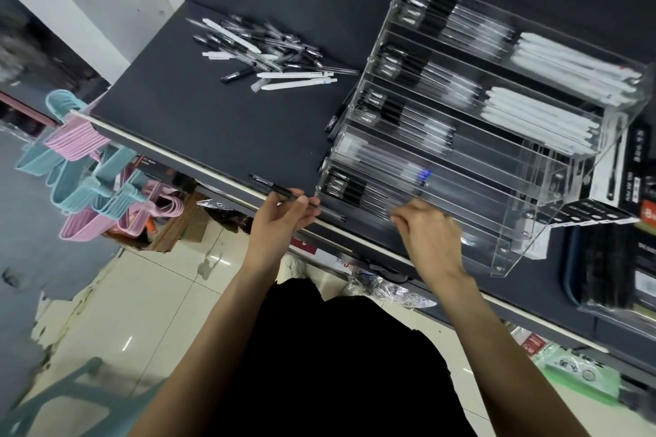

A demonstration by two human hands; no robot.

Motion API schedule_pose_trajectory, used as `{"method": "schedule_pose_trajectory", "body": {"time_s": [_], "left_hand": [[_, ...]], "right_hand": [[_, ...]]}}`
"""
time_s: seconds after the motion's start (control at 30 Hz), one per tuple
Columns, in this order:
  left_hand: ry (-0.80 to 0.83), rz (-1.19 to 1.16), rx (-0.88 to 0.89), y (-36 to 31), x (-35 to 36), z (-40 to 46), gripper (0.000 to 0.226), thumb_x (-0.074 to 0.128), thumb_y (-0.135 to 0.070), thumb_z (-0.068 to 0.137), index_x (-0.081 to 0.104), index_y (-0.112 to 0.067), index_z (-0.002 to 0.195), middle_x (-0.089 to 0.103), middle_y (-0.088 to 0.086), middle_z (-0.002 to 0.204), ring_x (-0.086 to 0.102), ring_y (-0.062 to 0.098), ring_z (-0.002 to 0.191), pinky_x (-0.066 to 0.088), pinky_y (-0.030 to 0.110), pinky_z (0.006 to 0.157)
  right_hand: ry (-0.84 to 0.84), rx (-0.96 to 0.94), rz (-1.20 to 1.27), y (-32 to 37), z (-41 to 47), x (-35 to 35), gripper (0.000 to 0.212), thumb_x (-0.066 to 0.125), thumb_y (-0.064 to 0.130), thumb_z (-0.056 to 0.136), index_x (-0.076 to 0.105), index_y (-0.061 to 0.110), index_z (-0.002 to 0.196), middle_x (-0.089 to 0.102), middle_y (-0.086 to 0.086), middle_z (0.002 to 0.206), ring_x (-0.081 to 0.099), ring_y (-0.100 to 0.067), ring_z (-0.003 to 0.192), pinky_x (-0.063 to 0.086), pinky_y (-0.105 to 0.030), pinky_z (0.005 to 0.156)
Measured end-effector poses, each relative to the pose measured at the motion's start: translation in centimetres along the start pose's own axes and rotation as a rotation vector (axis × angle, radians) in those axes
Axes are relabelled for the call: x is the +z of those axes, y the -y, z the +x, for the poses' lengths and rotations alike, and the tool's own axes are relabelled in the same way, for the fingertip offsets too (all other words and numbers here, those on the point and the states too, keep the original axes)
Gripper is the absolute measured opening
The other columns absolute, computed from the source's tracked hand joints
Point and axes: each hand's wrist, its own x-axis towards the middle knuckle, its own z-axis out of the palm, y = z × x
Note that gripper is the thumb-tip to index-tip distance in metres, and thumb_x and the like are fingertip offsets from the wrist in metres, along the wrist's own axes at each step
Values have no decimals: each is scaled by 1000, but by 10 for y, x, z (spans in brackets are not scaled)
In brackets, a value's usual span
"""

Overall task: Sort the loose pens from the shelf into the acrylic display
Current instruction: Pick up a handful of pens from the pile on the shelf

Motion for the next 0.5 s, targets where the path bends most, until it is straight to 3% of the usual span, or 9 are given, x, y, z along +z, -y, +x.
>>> {"method": "schedule_pose_trajectory", "body": {"time_s": [0.13, 0.27, 0.37, 0.43, 0.5], "left_hand": [[14, 2, -16, 1, 6, 0, 5, 53, -6, 96, 56, -7, 99, 71, 9, 92, 70, 18, 81, 56, 22, 75], [38, 29, -8, 1, 14, -2, 7, 54, -5, 95, 56, -4, 101, 71, 9, 92, 70, 17, 81, 55, 21, 73], [73, 92, 5, 1, 28, -8, 10, 58, -7, 93, 58, 0, 99, 69, 8, 86, 71, 18, 81, 55, 20, 72], [134, 126, 7, 5, 44, -13, 6, 58, -6, 92, 58, 0, 94, 69, 3, 76, 71, 17, 77, 56, 21, 71], [182, 168, 14, 10, 61, -17, 8, 60, -6, 91, 58, 2, 90, 70, 3, 73, 71, 17, 74, 57, 23, 71]], "right_hand": [[-95, 27, 128, 1, -3, 2, 8, 63, 15, 89, 71, 11, 90, 69, -5, 88, 66, -25, 64, 57, -39, 61], [-187, 69, 237, 2, -15, -5, 7, 63, 18, 89, 70, 17, 91, 70, 1, 90, 64, -16, 58, 57, -36, 59], [-145, -7, 496, 7, -26, -22, 17, 64, 30, 89, 69, 21, 102, 68, 8, 102, 65, -12, 78, 54, -28, 76], [-112, -89, 427, 14, -32, -31, 22, 69, 33, 84, 68, 22, 104, 66, 7, 104, 60, -13, 92, 47, -26, 83], [-162, -117, 294, 15, -34, -31, 23, 75, 29, 78, 66, 19, 97, 67, 4, 96, 59, -16, 90, 48, -30, 80]]}}
